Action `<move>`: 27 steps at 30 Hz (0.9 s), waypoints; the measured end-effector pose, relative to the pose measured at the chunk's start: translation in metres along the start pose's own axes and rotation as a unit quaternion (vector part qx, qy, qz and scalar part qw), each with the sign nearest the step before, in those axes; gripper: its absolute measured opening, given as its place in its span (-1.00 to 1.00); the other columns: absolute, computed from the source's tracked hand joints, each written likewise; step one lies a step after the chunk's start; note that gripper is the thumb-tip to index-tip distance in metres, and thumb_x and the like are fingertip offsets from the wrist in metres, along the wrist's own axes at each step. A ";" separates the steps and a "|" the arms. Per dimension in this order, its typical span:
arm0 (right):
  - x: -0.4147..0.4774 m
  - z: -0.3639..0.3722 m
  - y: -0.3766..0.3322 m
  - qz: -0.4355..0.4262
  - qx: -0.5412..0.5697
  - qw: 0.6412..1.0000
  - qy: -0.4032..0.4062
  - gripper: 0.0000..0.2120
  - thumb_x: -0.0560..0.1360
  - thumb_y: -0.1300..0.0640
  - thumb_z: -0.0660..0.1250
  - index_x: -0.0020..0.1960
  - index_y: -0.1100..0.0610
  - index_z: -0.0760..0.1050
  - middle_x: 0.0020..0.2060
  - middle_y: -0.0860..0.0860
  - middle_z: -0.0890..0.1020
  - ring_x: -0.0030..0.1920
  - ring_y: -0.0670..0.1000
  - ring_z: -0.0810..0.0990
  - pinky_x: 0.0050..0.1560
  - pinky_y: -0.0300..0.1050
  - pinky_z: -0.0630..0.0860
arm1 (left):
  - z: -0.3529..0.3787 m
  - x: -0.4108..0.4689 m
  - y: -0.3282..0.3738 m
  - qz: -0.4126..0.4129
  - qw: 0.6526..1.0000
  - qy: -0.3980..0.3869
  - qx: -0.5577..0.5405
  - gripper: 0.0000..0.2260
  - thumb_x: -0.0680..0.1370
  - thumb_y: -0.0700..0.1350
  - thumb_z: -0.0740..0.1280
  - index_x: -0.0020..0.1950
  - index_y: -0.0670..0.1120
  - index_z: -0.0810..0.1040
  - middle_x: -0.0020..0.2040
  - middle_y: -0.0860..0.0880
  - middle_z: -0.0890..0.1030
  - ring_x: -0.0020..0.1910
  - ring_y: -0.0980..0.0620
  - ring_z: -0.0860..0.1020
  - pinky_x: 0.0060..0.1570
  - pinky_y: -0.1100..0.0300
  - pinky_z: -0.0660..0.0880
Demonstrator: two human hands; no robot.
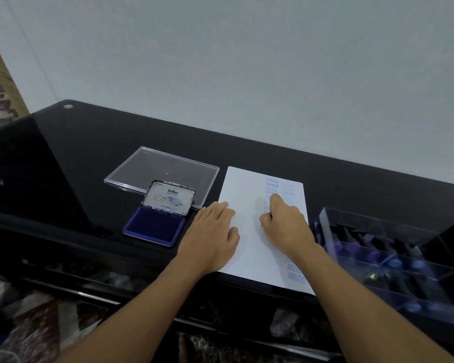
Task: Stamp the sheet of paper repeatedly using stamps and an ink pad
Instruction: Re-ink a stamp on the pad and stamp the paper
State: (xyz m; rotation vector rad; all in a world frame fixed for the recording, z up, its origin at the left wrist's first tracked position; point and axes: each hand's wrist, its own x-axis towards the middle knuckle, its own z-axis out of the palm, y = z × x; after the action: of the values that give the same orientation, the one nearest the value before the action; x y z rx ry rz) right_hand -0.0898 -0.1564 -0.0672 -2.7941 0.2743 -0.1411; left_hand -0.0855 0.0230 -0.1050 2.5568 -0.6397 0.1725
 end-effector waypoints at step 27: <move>0.008 -0.012 0.000 0.035 0.016 0.997 -0.072 -0.87 0.60 0.09 0.14 -0.13 0.06 0.28 -0.18 0.06 0.55 -0.29 0.02 0.47 -0.31 -0.05 0.41 | 0.000 0.000 -0.001 -0.005 1.000 0.017 -0.017 -0.62 0.62 0.00 0.14 0.43 -0.05 0.39 0.48 0.03 0.34 0.49 0.08 0.21 0.47 0.16 0.11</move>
State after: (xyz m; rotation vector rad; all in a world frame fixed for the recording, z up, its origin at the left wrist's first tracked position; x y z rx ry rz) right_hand -0.0832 -0.1623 -0.0557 -2.7425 0.3297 0.0729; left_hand -0.0851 0.0232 -0.1054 2.5184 -0.6117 0.1986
